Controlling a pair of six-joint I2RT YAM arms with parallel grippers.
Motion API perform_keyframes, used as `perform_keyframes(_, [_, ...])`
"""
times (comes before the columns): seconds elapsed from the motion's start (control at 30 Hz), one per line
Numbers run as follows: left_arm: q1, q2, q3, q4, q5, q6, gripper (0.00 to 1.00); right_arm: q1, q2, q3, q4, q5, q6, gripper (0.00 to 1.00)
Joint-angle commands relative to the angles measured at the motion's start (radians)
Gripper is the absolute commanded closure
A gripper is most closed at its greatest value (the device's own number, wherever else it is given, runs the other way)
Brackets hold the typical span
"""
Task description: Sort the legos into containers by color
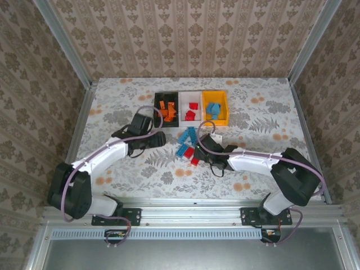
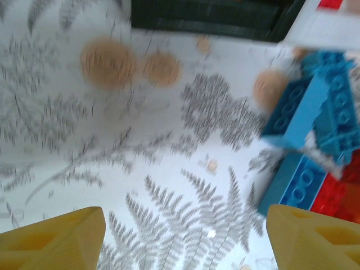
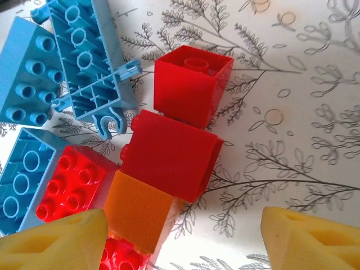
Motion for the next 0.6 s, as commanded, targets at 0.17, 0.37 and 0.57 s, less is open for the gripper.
perform_keyframes(0.17, [-0.013, -0.104, -0.104, 0.081, 0.033, -0.077, 0.22, 0.064, 0.116, 0.107, -0.024, 0.091, 0.172, 0.34])
perform_keyframes(0.37, [-0.022, -0.135, -0.127, 0.076, 0.026, -0.072, 0.22, 0.065, 0.151, 0.129, -0.031, 0.137, 0.2, 0.4])
perform_keyframes(0.57, [-0.022, -0.162, -0.149, 0.069, 0.028, -0.069, 0.22, 0.061, 0.175, 0.157, -0.07, 0.183, 0.185, 0.47])
